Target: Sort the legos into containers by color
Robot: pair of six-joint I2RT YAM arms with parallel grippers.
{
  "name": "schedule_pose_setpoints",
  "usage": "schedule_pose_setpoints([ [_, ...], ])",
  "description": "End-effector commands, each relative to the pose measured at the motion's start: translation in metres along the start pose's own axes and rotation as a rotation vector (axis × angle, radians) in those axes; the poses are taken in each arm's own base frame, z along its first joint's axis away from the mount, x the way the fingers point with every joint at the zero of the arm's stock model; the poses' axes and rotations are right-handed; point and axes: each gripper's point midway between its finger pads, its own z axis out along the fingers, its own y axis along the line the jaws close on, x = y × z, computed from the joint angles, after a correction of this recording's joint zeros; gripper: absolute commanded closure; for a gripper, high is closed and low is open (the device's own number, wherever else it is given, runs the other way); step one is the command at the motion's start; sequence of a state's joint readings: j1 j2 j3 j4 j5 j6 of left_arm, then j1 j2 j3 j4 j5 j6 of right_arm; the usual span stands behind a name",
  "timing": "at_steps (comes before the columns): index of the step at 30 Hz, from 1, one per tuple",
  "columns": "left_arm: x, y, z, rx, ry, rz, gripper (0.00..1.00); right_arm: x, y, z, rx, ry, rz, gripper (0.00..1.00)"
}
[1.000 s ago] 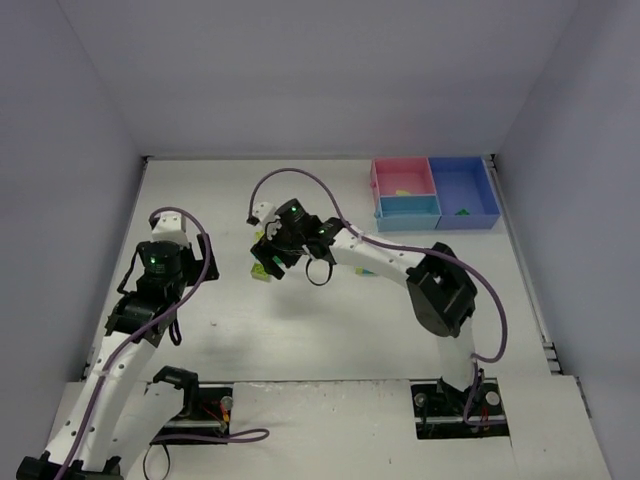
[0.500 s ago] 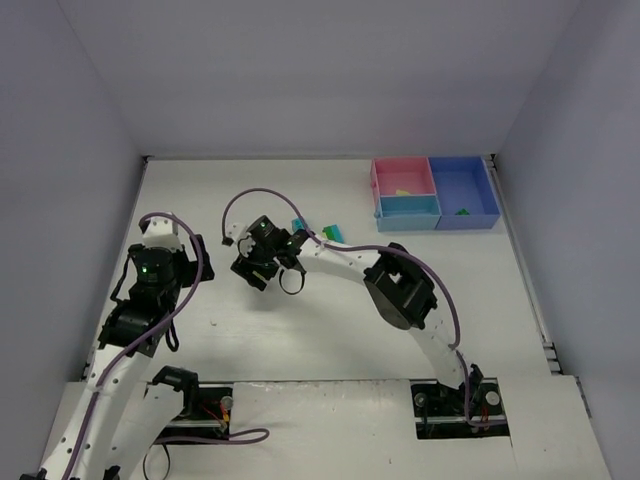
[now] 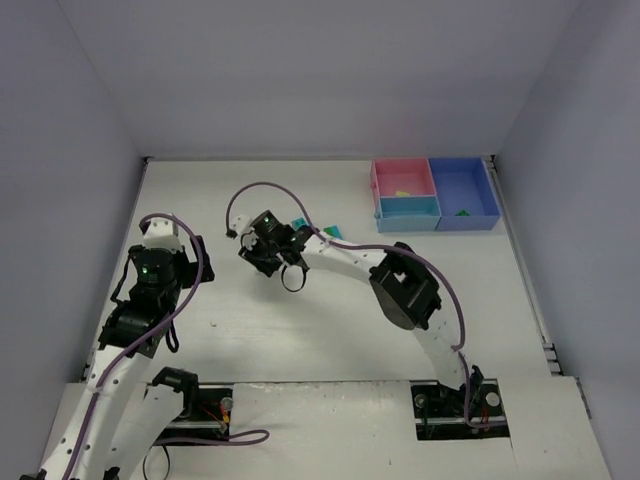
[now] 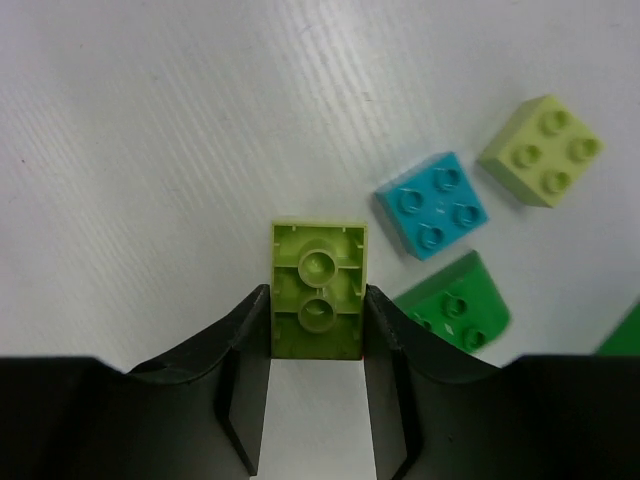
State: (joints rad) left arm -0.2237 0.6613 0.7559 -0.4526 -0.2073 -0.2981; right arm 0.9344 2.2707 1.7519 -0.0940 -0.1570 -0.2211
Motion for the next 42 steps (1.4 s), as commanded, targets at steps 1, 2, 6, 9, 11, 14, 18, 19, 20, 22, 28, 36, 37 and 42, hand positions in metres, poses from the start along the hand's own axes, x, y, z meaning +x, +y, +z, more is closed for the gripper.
schedule_pose_setpoints([
  [1, -0.015, -0.005, 0.002, 0.015, -0.048, -0.001, 0.15, -0.095, -0.079, -0.110, 0.211, -0.277, 0.061, 1.00],
  [2, -0.015, -0.006, 0.003, 0.020, -0.045, 0.000, 0.15, -0.100, -0.099, -0.134, 0.258, -0.311, 0.089, 1.00],
  [6, -0.011, -0.010, 0.006, 0.032, -0.023, 0.006, 0.15, -0.071, -0.205, -0.201, 0.482, -0.344, 0.272, 1.00],
  [9, -0.010, -0.013, 0.008, 0.045, -0.012, 0.008, 0.15, -0.019, -0.285, -0.242, 0.682, -0.315, 0.429, 1.00],
  [11, -0.010, -0.015, 0.008, 0.056, -0.013, 0.009, 0.15, 0.022, -0.329, -0.262, 0.778, -0.294, 0.538, 1.00],
  [14, -0.010, -0.017, 0.009, 0.065, -0.011, 0.010, 0.15, 0.069, -0.372, -0.272, 0.860, -0.261, 0.655, 0.97],
  [18, -0.008, -0.017, 0.011, 0.065, -0.005, 0.015, 0.15, 0.099, -0.405, -0.269, 0.878, -0.257, 0.746, 0.85],
  [19, -0.009, -0.017, 0.010, 0.066, -0.006, 0.016, 0.15, 0.106, -0.409, -0.260, 0.867, -0.239, 0.748, 0.82],
  [20, -0.008, -0.017, 0.011, 0.065, -0.004, 0.017, 0.15, 0.109, -0.412, -0.259, 0.866, -0.235, 0.751, 0.75],
  [22, -0.008, -0.017, 0.011, 0.065, -0.002, 0.019, 0.15, 0.111, -0.417, -0.255, 0.867, -0.235, 0.753, 0.61],
  [28, -0.007, -0.017, 0.012, 0.065, 0.003, 0.020, 0.15, 0.107, -0.416, -0.259, 0.857, -0.248, 0.753, 0.18],
  [36, -0.008, -0.018, 0.012, 0.069, 0.000, 0.018, 0.15, 0.028, -0.324, -0.260, 0.732, -0.333, 0.659, 0.25],
  [37, -0.008, -0.018, 0.012, 0.066, 0.000, 0.018, 0.15, 0.020, -0.309, -0.254, 0.711, -0.340, 0.660, 0.28],
  [42, -0.006, -0.015, 0.014, 0.050, 0.007, 0.019, 0.15, -0.013, -0.200, -0.201, 0.542, -0.352, 0.674, 0.35],
])
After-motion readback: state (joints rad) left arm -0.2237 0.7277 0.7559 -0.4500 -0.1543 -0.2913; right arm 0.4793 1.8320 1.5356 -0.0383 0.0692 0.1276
